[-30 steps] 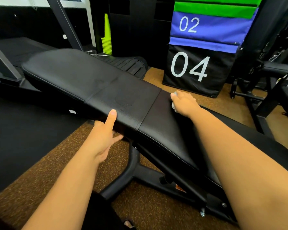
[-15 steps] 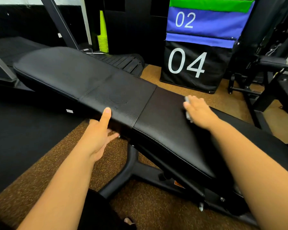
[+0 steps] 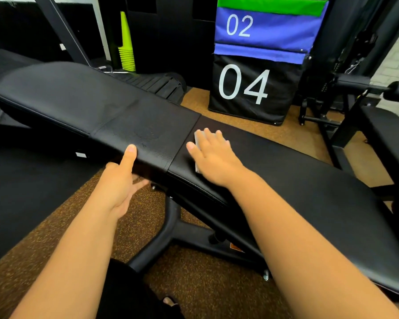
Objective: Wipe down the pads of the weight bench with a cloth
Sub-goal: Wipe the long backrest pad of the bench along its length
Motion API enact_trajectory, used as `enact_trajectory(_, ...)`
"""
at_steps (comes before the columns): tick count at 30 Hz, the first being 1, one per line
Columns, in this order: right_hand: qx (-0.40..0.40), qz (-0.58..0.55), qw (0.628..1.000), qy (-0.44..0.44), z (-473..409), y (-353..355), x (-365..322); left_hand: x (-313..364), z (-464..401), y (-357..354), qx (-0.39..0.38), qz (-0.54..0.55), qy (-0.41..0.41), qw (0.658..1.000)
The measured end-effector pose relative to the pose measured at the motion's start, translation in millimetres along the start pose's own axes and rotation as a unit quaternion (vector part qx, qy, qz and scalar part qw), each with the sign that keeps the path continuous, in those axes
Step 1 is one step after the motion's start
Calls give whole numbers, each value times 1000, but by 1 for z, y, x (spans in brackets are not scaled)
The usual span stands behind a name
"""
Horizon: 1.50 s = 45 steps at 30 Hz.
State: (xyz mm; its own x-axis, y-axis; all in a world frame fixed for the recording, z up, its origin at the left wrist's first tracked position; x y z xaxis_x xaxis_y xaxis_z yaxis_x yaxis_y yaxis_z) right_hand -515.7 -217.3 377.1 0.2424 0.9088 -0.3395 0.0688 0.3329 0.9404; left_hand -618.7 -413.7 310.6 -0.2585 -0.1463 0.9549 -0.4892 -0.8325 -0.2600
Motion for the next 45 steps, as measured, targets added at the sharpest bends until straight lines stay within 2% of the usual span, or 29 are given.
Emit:
enact_trajectory(1, -10, -35, 999, -3, 5, -2, 3, 1, 1, 0, 4, 0, -1, 1000)
enact_trajectory(4, 13, -27, 999, -18, 18, 6, 38, 2, 4, -4, 16, 1, -5, 1000)
enact_trajectory(8, 16, -7, 989, -150, 34, 20, 120, 3, 6, -6, 39, 0, -3, 999)
enact_trajectory(11, 9, 15, 978, -206, 38, 19, 138, 3, 6, -5, 47, -4, 0, 999)
enact_trajectory(14, 6, 163, 972, -167, 35, 15, 99, 3, 6, -5, 58, -12, -2, 998)
enact_trajectory(17, 40, 218, 973, -65, 36, 6, 42, 2, 5, -7, 78, -9, -3, 997)
enact_trajectory(19, 40, 153, 987, -15, 42, -7, 13, 0, 5, -6, 87, -8, 1, 996)
enact_trajectory(22, -3, -14, 1000, -24, 59, -13, 11, -1, 4, -5, 92, -7, -4, 996)
enact_trajectory(25, 14, -3, 999, -50, 71, -2, 44, 1, 6, -8, 104, -5, -10, 994)
enact_trajectory(28, 14, 30, 991, -133, 74, 4, 85, 2, 9, -12, 119, -20, -9, 993)
enact_trajectory(31, 4, 41, 982, -182, 75, 1, 85, 3, 10, -15, 119, -35, -5, 992)
enact_trajectory(34, 34, 109, 989, -98, 72, -2, 37, 4, 11, -15, 107, -40, 0, 993)
enact_trajectory(36, 33, 114, 992, -45, 62, -9, 9, 5, 10, -14, 101, -39, 5, 994)
enact_trajectory(41, -37, -11, 999, -31, 22, -4, -8, 3, 8, -12, 80, -32, 4, 996)
enact_trajectory(45, -32, -28, 998, -39, -11, 8, -3, 2, 11, -12, 75, -26, 0, 997)
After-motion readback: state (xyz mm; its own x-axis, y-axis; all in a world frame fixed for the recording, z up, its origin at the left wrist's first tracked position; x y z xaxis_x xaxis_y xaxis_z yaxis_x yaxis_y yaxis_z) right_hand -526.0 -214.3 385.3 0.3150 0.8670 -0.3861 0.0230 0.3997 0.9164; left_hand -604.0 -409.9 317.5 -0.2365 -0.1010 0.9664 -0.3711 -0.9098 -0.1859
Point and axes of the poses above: each hand's wrist, its own z-axis away from the middle knuckle, its own y-axis out of the back of the hand, x = y × z, the point moved 5 cm from there along -z, towards the middle knuckle, and after that the axes turned 10 degrees about -x, right-handed, at the moved point
